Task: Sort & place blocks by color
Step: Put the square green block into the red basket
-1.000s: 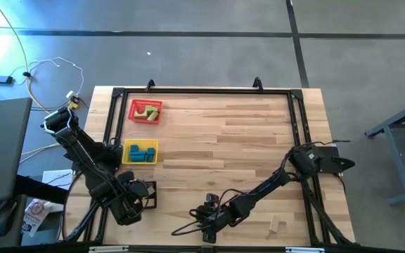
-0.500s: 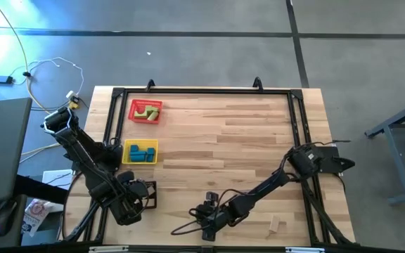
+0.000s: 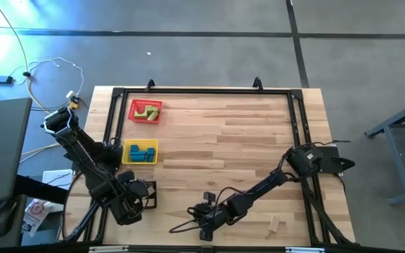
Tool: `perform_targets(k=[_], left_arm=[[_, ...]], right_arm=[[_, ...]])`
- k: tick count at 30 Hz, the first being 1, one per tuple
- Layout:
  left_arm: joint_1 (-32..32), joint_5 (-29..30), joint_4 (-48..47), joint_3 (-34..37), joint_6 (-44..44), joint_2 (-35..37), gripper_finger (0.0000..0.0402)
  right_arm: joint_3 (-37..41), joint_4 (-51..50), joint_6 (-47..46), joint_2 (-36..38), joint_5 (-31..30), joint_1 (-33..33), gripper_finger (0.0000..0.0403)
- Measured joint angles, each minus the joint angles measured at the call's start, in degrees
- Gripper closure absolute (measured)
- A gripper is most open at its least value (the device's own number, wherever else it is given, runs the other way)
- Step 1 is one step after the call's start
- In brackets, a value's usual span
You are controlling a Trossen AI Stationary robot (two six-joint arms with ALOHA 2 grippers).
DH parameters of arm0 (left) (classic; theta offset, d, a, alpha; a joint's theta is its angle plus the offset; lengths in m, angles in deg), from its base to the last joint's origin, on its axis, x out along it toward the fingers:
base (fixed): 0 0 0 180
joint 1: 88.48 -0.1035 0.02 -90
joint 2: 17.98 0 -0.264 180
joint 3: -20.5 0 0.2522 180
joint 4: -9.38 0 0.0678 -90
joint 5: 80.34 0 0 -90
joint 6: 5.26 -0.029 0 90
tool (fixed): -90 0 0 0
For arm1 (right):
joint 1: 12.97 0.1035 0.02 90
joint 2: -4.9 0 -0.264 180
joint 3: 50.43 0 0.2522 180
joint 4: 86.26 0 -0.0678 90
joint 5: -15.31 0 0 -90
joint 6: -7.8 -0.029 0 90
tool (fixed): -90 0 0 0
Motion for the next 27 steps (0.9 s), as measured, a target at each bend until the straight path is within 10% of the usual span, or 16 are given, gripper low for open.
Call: perform_targets(k=[12,27], left_arm=[[0.02,2.2,3.16,0.0,-6.77,0.0,0.0194],[0.21,17.07,23.01,0.0,-46.77,0.0,0.0211]], right_arm=[[0.22,3.92,0.49,2.19,1.35,-1.27,0.0297],[0.13,21.5,3.02,3.81,18.0,-6.36,0.0295]])
